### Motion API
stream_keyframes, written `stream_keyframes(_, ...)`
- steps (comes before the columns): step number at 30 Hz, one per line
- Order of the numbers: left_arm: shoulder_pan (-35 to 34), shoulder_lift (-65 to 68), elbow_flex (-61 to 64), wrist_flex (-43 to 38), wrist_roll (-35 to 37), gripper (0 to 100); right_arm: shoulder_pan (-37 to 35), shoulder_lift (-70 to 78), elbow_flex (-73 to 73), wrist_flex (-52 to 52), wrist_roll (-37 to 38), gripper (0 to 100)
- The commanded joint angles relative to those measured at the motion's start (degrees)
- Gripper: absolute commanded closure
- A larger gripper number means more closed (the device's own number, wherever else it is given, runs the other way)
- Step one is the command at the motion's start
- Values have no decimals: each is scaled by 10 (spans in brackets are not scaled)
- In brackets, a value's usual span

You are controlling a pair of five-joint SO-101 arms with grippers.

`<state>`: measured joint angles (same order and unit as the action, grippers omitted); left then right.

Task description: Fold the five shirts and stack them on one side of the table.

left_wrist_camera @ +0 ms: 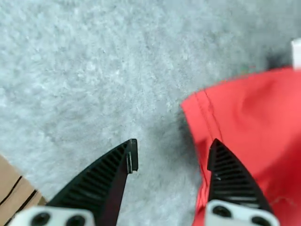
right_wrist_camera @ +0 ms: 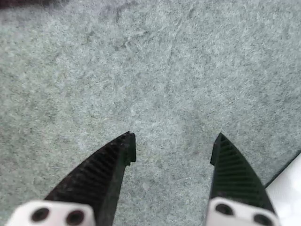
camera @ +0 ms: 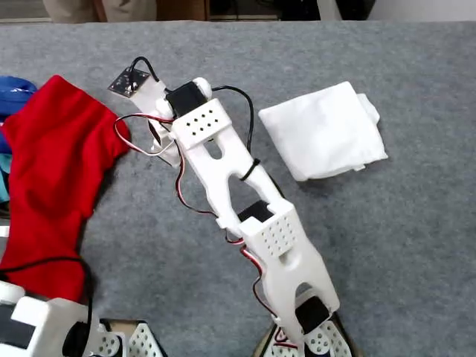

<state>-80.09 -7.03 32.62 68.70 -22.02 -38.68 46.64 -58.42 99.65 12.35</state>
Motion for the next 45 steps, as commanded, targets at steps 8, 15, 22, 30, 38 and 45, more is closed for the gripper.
stream_keyframes(8, 29, 56, -2, -34, 62, 753, 29, -7, -13, 4, -4, 735)
stream_keyframes(15, 32, 167, -86, -34, 121, 753, 29, -7, -13, 4, -4, 735)
stream_keyframes(22, 33, 206, -150, -34, 120, 754, 29, -7, -13, 4, -4, 735)
stream_keyframes(30, 81, 211, -172, -35, 123, 920, 28, -7, -13, 3, -4, 735)
stream_keyframes(38, 117, 210, -172, -47, 125, 958, 29, -7, -13, 4, -4, 735)
stream_keyframes(45, 112, 189, -205, 11, 66, 982, 29, -7, -13, 1, -4, 735)
